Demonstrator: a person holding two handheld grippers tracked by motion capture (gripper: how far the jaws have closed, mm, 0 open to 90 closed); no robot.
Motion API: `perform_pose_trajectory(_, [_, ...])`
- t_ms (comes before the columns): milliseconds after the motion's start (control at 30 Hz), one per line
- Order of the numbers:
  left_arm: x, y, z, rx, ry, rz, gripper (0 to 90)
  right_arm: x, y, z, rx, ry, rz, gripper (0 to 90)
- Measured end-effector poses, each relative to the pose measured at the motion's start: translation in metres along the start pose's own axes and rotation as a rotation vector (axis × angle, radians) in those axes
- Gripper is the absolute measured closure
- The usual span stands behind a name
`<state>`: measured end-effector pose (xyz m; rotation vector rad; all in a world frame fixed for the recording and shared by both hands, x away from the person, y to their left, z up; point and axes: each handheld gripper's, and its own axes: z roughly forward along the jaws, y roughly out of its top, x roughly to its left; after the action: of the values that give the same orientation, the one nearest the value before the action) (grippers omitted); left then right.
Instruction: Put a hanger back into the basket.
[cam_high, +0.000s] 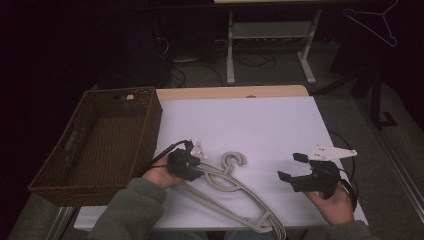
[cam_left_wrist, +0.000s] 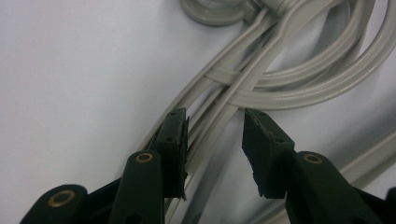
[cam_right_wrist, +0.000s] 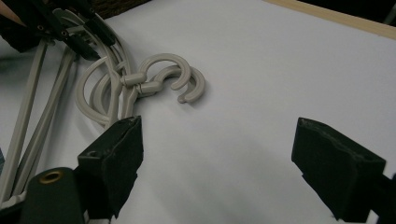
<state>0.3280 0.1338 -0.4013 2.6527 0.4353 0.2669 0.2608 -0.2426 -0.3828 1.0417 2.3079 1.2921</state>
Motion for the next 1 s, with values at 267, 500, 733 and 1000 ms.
perform_pose_trajectory(267, [-0.003, 0.001, 0.006, 0.050, -0.003, 0.059, 62.2, 0.000, 0.000, 0.000, 0.001, 0.003, -0.002, 16.4])
perform_pose_trajectory(500, [-0.005, 0.001, 0.009, 0.080, -0.006, 0.094, 71.0, 0.000, 0.000, 0.000, 0.002, 0.006, -0.005, 16.7])
perform_pose_trajectory(733, [-0.011, 0.000, 0.008, 0.094, -0.020, 0.160, 75.4, 0.000, 0.000, 0.001, -0.001, 0.009, -0.011, 16.9])
perform_pose_trajectory(1000, [-0.018, -0.002, 0.005, 0.097, -0.058, 0.225, 77.5, -0.001, 0.000, 0.000, 0.000, 0.009, -0.010, 17.2])
